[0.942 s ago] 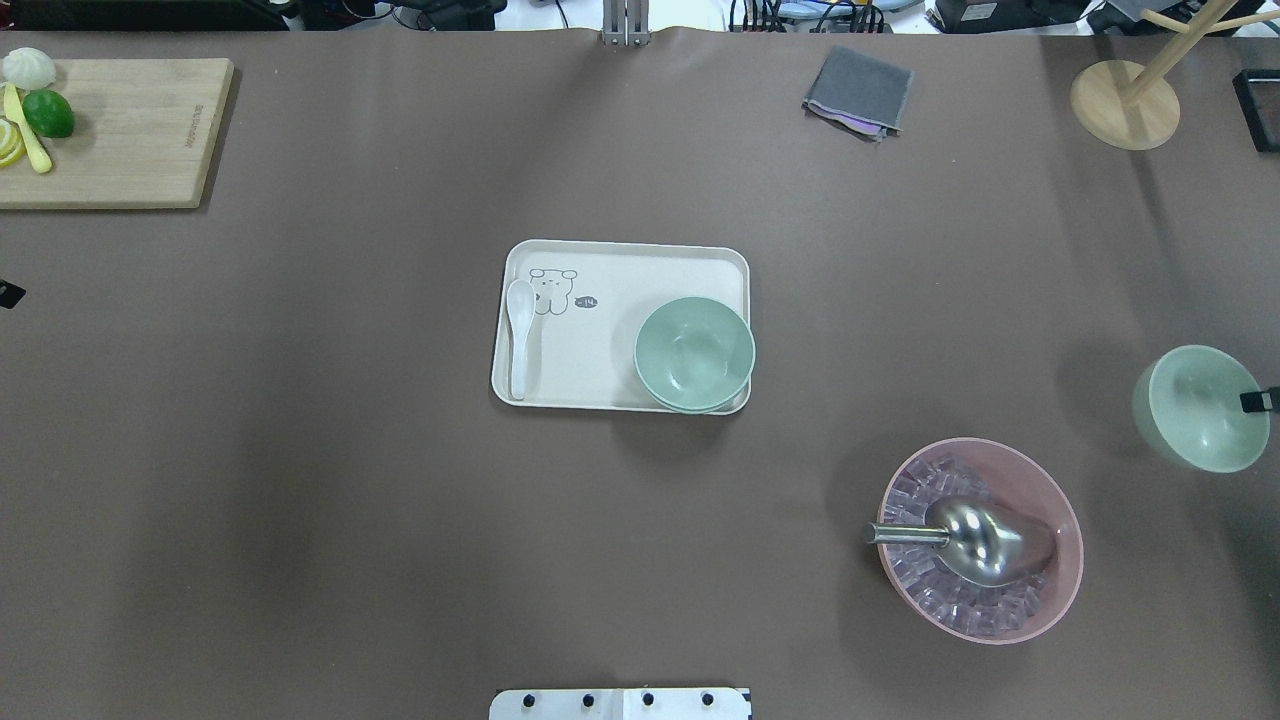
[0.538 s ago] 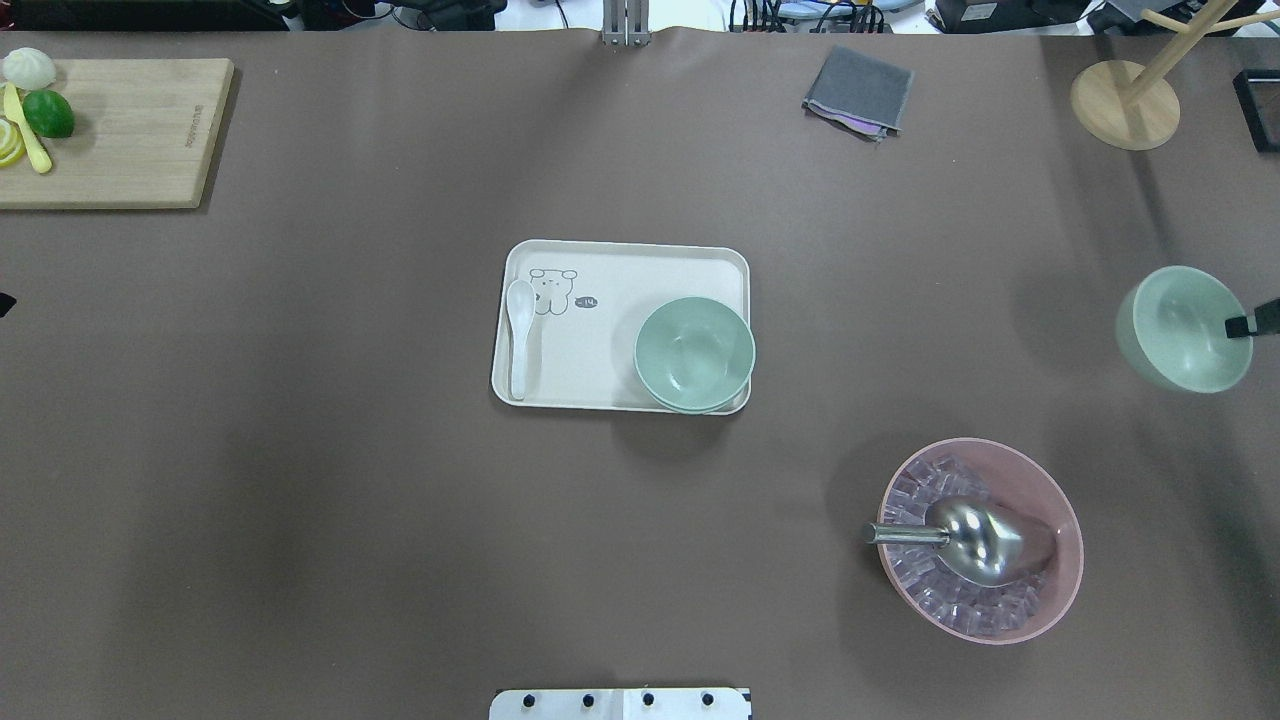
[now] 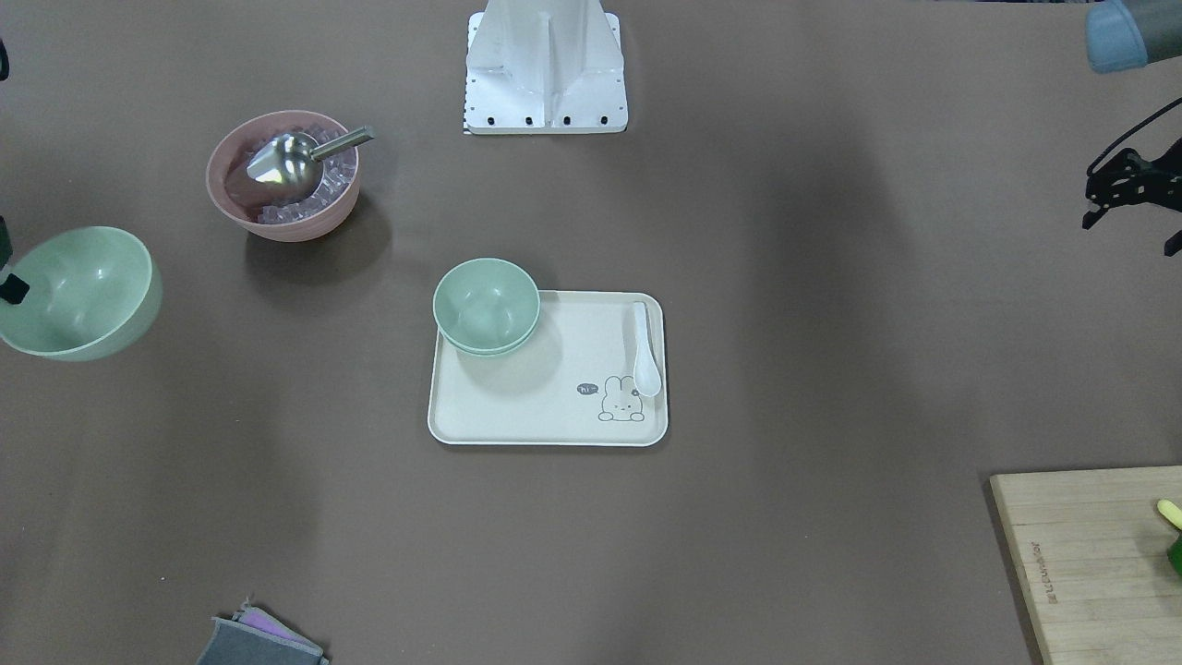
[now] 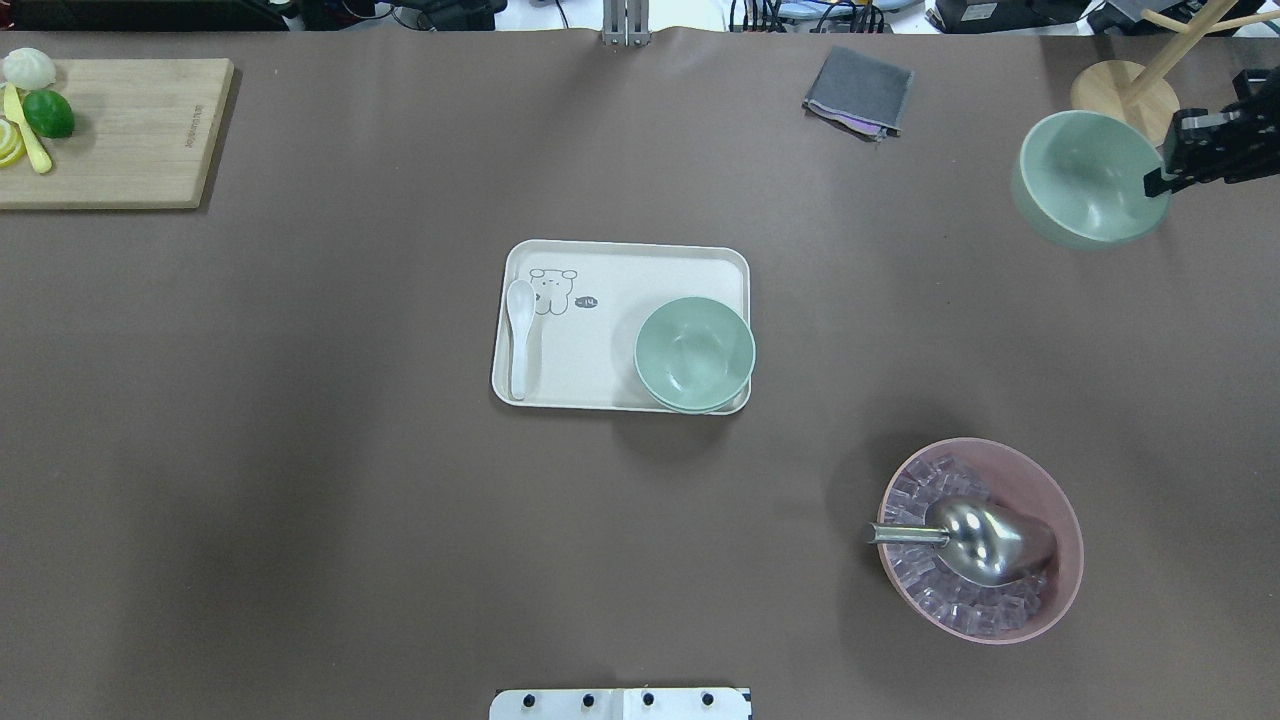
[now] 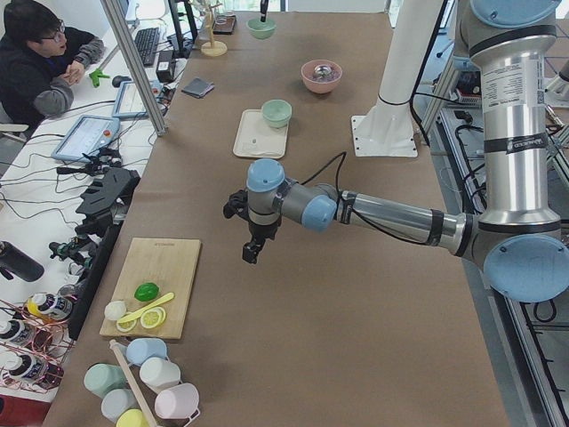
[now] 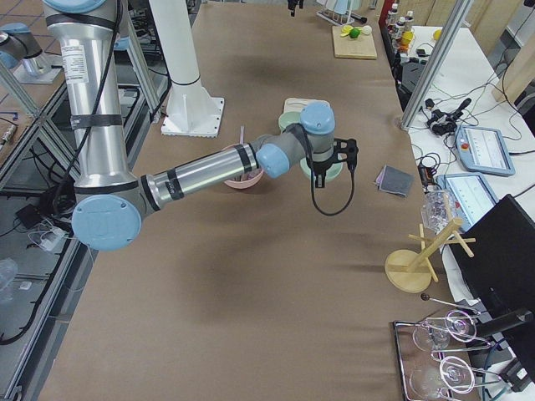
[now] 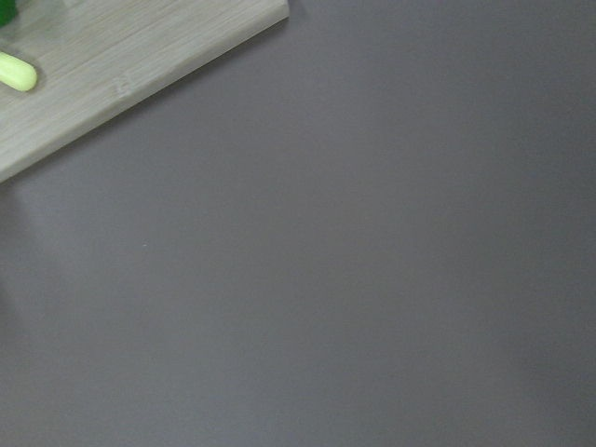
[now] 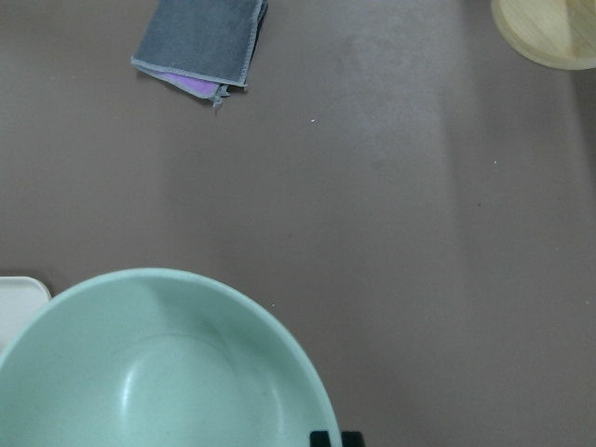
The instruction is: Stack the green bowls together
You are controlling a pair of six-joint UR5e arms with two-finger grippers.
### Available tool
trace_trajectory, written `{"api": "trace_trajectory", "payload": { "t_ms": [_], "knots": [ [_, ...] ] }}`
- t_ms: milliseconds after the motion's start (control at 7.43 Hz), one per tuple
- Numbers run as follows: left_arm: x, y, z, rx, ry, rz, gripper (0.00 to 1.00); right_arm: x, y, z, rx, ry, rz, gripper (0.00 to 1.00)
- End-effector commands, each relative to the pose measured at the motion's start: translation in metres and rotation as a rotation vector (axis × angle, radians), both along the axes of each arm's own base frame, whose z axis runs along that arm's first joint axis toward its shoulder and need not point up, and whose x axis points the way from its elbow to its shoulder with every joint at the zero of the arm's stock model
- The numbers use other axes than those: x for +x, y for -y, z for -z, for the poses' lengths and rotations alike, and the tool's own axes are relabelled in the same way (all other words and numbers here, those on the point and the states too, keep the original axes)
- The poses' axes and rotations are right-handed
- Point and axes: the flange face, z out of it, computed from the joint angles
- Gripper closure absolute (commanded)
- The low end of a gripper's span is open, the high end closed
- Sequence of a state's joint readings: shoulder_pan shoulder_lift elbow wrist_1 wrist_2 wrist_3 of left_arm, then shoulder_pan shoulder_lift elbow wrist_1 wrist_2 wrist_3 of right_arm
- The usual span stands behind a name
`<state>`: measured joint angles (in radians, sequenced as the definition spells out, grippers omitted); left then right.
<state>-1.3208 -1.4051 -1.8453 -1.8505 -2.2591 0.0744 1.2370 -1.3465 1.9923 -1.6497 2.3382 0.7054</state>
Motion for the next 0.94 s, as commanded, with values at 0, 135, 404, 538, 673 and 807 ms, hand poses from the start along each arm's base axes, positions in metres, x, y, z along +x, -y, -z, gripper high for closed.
{"api": "trace_trajectory", "payload": {
  "t_ms": [0,135,404,538,673,807],
  "knots": [
    [-0.063,-0.018,-0.062,-0.037,-0.021,0.082,0.01,-0.056,-0.006,0.077,-0.084,-0.031,-0.028,1.00],
    [-0.093,-0.021,-0.066,-0.106,-0.015,0.146,0.01,-0.092,-0.012,0.096,-0.099,-0.037,-0.045,1.00],
    [-0.116,-0.015,-0.072,-0.224,0.024,0.112,0.01,-0.141,-0.029,0.113,-0.136,-0.028,-0.036,1.00],
    [-0.120,-0.015,-0.069,-0.234,0.025,0.114,0.01,-0.171,-0.041,0.112,-0.127,-0.056,-0.010,1.00],
    [-0.122,-0.020,-0.069,-0.237,0.024,0.120,0.01,-0.195,-0.053,0.114,-0.127,-0.069,-0.003,1.00],
    [-0.122,-0.020,-0.068,-0.234,0.022,0.120,0.01,-0.220,-0.059,0.128,-0.152,-0.042,-0.013,1.00]
  ]
}}
